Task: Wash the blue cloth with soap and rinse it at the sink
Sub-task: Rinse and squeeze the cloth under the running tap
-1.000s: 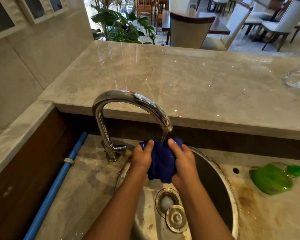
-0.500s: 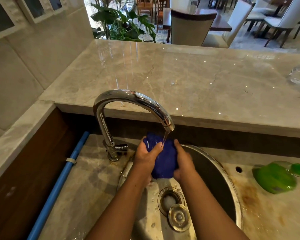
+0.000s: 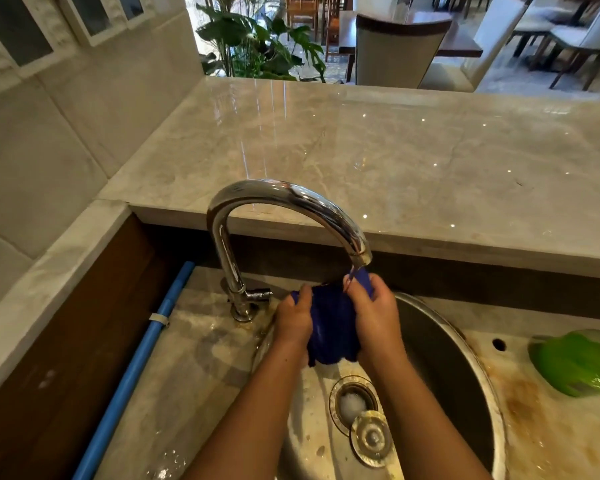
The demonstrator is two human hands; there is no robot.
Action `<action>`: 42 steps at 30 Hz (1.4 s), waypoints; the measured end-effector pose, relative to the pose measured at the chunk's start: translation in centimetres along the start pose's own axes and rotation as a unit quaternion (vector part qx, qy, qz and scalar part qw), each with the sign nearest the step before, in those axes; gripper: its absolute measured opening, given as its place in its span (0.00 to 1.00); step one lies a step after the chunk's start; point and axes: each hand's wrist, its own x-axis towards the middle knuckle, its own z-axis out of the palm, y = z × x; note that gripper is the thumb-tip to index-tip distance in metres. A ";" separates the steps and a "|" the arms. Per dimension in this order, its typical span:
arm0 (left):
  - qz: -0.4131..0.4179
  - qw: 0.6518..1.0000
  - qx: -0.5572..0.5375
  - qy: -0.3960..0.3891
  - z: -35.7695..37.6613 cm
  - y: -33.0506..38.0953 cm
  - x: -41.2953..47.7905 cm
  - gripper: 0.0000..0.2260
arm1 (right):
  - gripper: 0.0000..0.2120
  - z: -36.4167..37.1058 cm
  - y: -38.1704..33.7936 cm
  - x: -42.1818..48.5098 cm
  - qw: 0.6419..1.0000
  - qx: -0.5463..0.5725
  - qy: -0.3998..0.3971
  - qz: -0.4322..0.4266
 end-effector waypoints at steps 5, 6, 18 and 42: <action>-0.006 0.995 -0.094 -0.044 1.8 0.3 -1.1 0.21 | 0.08 1.9 2.5 0.0 0.962 -0.213 0.064 -0.156; -0.015 0.993 -0.099 -0.057 1.9 0.1 -1.7 0.19 | 0.08 1.5 2.8 0.9 0.964 -0.204 0.087 -0.145; 0.041 0.997 -0.065 -0.012 1.0 0.7 -0.1 0.12 | 0.05 -0.2 2.2 -0.4 0.993 -0.055 -0.002 -0.103; -0.025 0.989 -0.075 -0.124 0.6 -1.8 -2.6 0.11 | 0.09 -0.2 4.4 2.7 0.941 -0.316 0.090 -0.082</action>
